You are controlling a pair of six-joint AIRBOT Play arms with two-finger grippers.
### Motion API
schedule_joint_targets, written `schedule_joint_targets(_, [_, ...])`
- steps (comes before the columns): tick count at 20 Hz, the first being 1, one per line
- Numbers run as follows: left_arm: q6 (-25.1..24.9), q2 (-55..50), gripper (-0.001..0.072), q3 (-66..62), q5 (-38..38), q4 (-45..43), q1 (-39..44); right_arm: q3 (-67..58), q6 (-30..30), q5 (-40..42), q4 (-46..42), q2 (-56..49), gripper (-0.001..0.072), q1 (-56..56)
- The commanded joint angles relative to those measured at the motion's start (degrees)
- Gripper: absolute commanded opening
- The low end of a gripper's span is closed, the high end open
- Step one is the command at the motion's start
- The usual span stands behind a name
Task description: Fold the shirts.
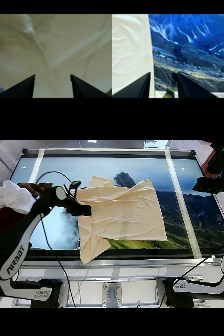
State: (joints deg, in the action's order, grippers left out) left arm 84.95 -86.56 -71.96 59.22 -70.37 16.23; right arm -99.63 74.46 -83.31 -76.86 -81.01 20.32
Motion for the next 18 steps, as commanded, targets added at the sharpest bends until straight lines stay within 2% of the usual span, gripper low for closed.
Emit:
schedule_joint_targets(1, [-4.13, -3.19, 0.0484, 1.31, -9.92, -1.77, 5.25, 0.02, -2.36, -0.35, 2.10, 0.07, 0.0401, 0.04])
schedule_joint_targets(2, [-2.62, -3.19, 0.0484, 1.11, -11.96, -7.76, 7.17, 0.02, -2.47, -0.33, 2.12, 0.07, 0.0401, 0.04])
schedule_joint_targets(4, [4.72, -3.19, 0.0484, 0.35, -11.74, -23.52, 10.91, 0.02, -2.56, -0.13, 2.08, 0.07, 0.0401, 0.04])
schedule_joint_targets(6, [11.45, -3.19, 0.0483, -0.68, -6.93, -41.03, 14.64, 0.02, -3.02, 0.39, 2.14, 0.07, 0.0401, 0.04])
schedule_joint_targets(7, [12.50, -3.19, 0.0483, -1.40, -4.17, -45.33, 16.15, 0.02, -3.30, 0.66, 2.16, 0.07, 0.0401, 0.04])
schedule_joint_targets(9, [12.74, -3.19, 0.0482, -1.95, -4.20, -45.40, 18.16, 0.02, -3.87, 1.18, 2.47, 0.07, 0.0401, 0.04])
schedule_joint_targets(14, [12.81, -3.19, 0.0483, -1.95, -16.83, -42.10, 19.87, 0.02, -4.83, 0.70, 3.15, 0.07, 0.0401, 0.04])
schedule_joint_targets(17, [13.05, -3.26, 0.0483, -1.97, -14.97, -43.23, 19.87, 0.02, -5.99, 1.01, 3.17, 0.07, 0.0400, 0.04])
schedule_joint_targets(18, [16.92, -3.32, 0.0483, -1.97, -12.02, -44.35, 19.87, 0.02, -6.19, 1.22, 3.17, 0.07, 0.0401, 0.04])
